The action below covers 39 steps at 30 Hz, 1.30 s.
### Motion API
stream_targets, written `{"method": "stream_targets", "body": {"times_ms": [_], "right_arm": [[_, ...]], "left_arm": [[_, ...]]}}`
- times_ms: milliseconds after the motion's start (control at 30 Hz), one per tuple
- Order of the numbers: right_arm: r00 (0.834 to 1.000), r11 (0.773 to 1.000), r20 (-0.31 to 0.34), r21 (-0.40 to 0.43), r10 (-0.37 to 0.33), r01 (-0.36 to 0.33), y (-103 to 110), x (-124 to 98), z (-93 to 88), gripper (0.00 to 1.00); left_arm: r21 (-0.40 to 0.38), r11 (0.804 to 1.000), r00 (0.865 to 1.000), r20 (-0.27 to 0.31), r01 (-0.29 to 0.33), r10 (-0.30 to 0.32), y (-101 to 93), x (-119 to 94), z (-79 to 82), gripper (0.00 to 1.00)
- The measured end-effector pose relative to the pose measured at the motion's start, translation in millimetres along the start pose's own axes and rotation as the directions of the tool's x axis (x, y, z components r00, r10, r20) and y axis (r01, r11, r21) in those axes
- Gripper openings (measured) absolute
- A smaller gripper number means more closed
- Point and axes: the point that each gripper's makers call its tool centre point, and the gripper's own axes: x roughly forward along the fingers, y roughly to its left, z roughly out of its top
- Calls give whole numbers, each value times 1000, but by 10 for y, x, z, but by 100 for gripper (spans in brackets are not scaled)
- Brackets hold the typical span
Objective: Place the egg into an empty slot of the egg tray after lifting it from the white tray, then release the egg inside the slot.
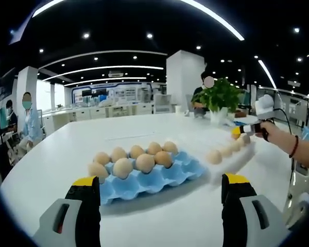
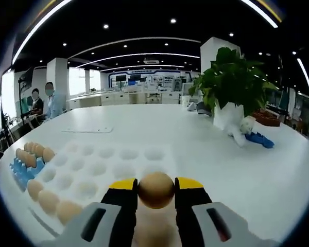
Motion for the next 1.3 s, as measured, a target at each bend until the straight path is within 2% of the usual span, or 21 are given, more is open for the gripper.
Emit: {"method": "stream_targets", "body": {"times_ms": [433,600,1300], "right_arm": [[1000,1000,6,8,23,-23,72,-44,53,29],[999,999,12,2,37,-37,162,-55,84,29],[987,987,17,-23,158,-157,856,-72,150,29]], "left_arm": [[3,1000,1000,-8,7,-7,-22,-18,-18,100],[3,1000,1000,-9,7,-7,-24,-18,-27,100],[12,1000,1000,3,17,-17,-54,-40,19,100]]}}
